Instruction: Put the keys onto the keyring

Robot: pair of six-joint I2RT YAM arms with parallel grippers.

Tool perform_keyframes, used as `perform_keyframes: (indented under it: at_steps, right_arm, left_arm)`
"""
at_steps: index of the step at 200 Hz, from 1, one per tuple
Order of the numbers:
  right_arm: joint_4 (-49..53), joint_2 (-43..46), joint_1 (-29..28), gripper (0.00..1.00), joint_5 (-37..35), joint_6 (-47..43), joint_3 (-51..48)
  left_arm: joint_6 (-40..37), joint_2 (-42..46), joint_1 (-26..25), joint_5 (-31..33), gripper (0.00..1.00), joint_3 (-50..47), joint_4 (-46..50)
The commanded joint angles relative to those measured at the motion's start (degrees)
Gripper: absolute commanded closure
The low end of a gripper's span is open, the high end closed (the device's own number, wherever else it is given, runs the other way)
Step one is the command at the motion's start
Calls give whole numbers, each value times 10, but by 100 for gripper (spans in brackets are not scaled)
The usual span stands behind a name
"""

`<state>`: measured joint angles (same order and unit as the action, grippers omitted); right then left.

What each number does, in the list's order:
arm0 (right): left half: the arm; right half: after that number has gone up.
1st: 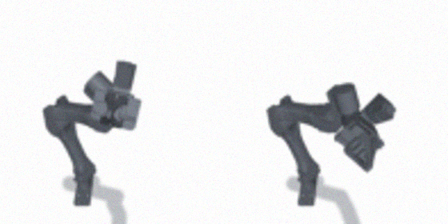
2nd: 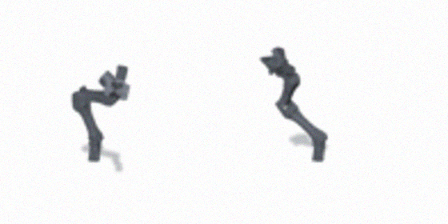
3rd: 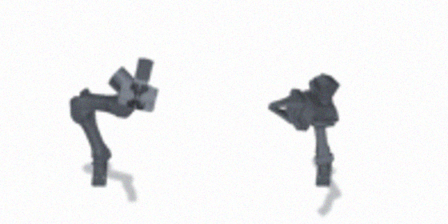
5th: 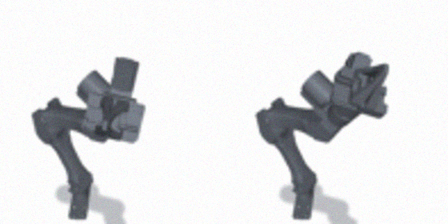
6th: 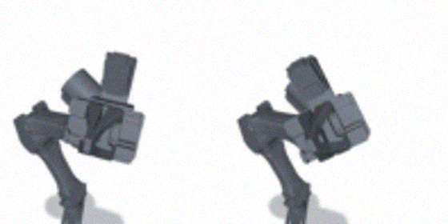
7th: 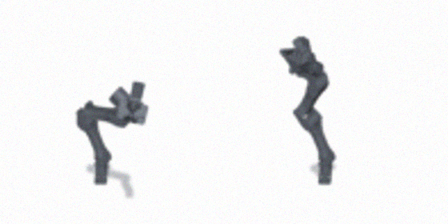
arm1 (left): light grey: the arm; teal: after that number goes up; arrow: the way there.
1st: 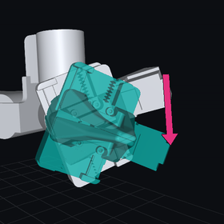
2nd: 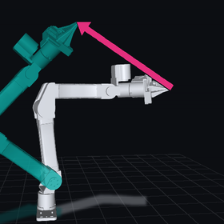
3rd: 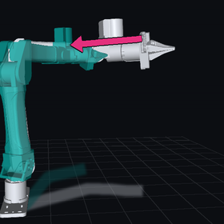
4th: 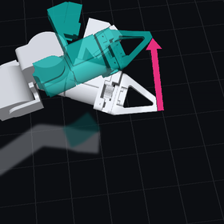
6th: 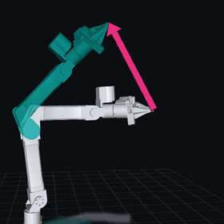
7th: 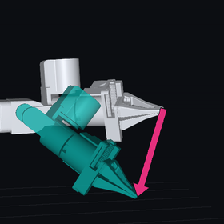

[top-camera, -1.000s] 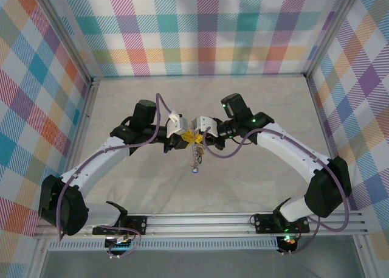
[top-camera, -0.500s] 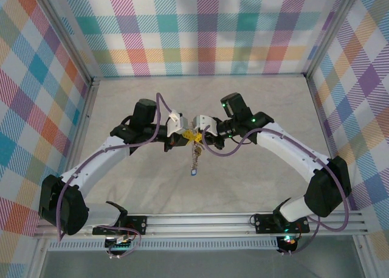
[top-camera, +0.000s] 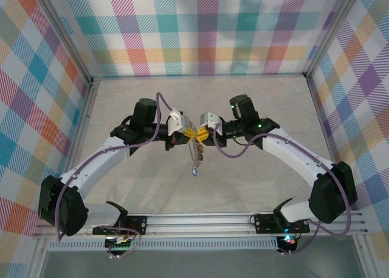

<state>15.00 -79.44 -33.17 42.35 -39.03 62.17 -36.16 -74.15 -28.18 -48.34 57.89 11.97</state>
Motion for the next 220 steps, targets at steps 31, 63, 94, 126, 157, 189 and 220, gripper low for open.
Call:
perform_keyframes:
  at_steps: [31,63,94,126,157,189,220]
  right_arm:
    - [-85,24,25,79,95,50,-27]
    - [-89,23,28,79,103,54,-27]
    - [-104,11,27,86,126,66,-20]
    - [-124,2,28,84,131,80,-16]
    - [-123,-4,28,80,128,80,-14]
    - [-122,-3,28,77,120,80,-18]
    - [-132,-4,27,77,121,90,-20]
  left_arm:
    - [89,40,11,-32,100,-30,-163]
    - [128,46,10,-43,100,-53,-228]
    - [147,46,9,-29,100,-63,-261]
    - [177,49,8,-21,100,-76,-313]
    - [180,52,5,-14,100,-79,-317]
    - [180,58,5,-9,100,-78,-317]
    - [187,57,5,-15,100,-79,-326]
